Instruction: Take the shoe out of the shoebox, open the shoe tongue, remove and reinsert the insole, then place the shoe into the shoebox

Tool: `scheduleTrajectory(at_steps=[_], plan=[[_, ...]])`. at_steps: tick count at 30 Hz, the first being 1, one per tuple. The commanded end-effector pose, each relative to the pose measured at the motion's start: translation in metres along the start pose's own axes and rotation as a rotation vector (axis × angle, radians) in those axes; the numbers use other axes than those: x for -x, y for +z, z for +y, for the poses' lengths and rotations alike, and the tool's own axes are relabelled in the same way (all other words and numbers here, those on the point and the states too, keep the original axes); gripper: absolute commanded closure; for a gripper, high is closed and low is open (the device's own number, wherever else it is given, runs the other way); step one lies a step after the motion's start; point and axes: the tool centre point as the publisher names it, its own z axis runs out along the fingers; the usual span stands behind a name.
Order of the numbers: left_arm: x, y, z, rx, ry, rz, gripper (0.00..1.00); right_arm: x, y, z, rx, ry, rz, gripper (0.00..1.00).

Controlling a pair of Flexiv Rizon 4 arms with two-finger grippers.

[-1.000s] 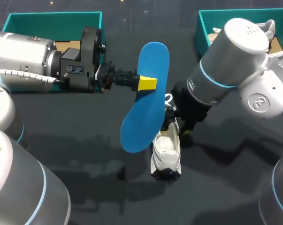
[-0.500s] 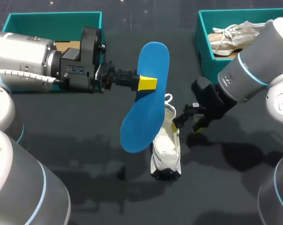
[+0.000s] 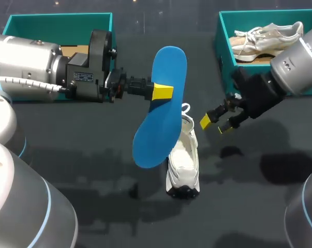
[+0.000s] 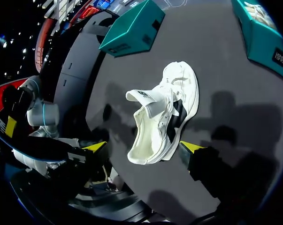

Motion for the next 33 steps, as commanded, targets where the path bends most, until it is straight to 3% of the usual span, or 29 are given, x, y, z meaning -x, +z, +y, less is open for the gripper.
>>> scheduleTrajectory(at_steps=[1,8,14,17,18,29,33], plan=[[0.0,0.001,0.001,-0.002,0.0,0.0,1.0,0.004,-0.002,-0.003,0.005,-0.001,0.019,0.0],[0.0,0.001,0.001,-0.002,0.0,0.0,1.0,-0.007,-0.025,0.008,0.107,0.02,0.067,0.0],[0.018,0.003,0.001,-0.046,0.247,-0.071,1.0,-0.019,-0.037,0.018,0.164,0.005,0.148,0.0],[0.029,0.005,0.003,-0.054,0.541,-0.089,1.0,-0.023,-0.044,0.024,0.195,-0.021,0.197,0.0],[0.034,0.007,0.005,-0.059,0.63,-0.109,1.0,-0.024,-0.045,0.025,0.192,-0.023,0.2,0.0],[0.034,0.007,0.005,-0.059,0.63,-0.109,1.0,-0.024,-0.045,0.025,0.192,-0.023,0.2,0.0],[0.046,0.014,0.016,-0.073,0.908,-0.196,1.0,-0.029,-0.06,0.038,0.2,0.003,0.295,0.0]])
